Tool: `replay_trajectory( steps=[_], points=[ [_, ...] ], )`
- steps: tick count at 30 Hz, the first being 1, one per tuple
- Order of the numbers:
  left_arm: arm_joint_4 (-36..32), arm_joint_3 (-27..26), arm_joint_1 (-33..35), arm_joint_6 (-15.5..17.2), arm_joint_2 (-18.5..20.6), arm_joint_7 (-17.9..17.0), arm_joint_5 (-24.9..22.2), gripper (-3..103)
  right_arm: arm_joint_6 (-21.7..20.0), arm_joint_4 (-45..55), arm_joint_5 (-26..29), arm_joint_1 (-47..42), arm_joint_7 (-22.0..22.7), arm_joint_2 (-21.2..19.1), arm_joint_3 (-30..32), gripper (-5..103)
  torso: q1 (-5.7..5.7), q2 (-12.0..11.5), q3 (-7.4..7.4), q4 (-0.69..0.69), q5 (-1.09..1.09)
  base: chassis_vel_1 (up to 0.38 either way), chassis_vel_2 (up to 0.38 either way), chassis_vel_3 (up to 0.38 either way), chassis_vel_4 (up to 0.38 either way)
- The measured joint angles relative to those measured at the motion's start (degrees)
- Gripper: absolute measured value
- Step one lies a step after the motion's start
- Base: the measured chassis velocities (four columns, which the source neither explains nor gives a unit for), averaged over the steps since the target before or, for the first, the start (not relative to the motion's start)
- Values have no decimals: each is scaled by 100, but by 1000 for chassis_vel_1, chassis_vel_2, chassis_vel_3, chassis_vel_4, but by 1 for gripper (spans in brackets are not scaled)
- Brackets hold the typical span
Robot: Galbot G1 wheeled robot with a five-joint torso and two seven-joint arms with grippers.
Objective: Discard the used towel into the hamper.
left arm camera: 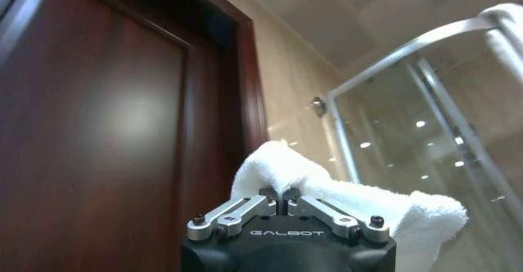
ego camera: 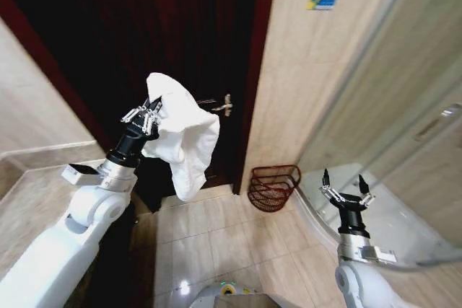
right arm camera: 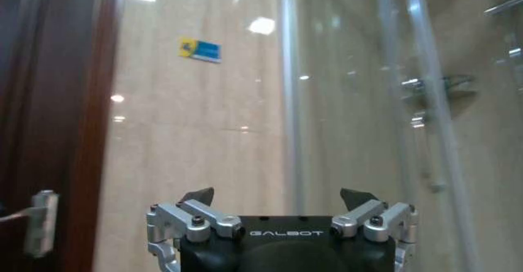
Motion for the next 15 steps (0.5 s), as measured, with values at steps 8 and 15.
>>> replay_trajectory(
  steps=[8,15],
  points=[
    [-49,-36,97,-4,-53,2,3,2,77,-30,-35,2,-1,17,-5,100,0,0,0,1,1,-118,-123,-120,-125],
    [-174,38,440,-23,-280,60,64,2,171,-51,-73,-6,0,83,-9,100,0,0,0,-1,-1,-123,-124,-117,-129]
  ],
)
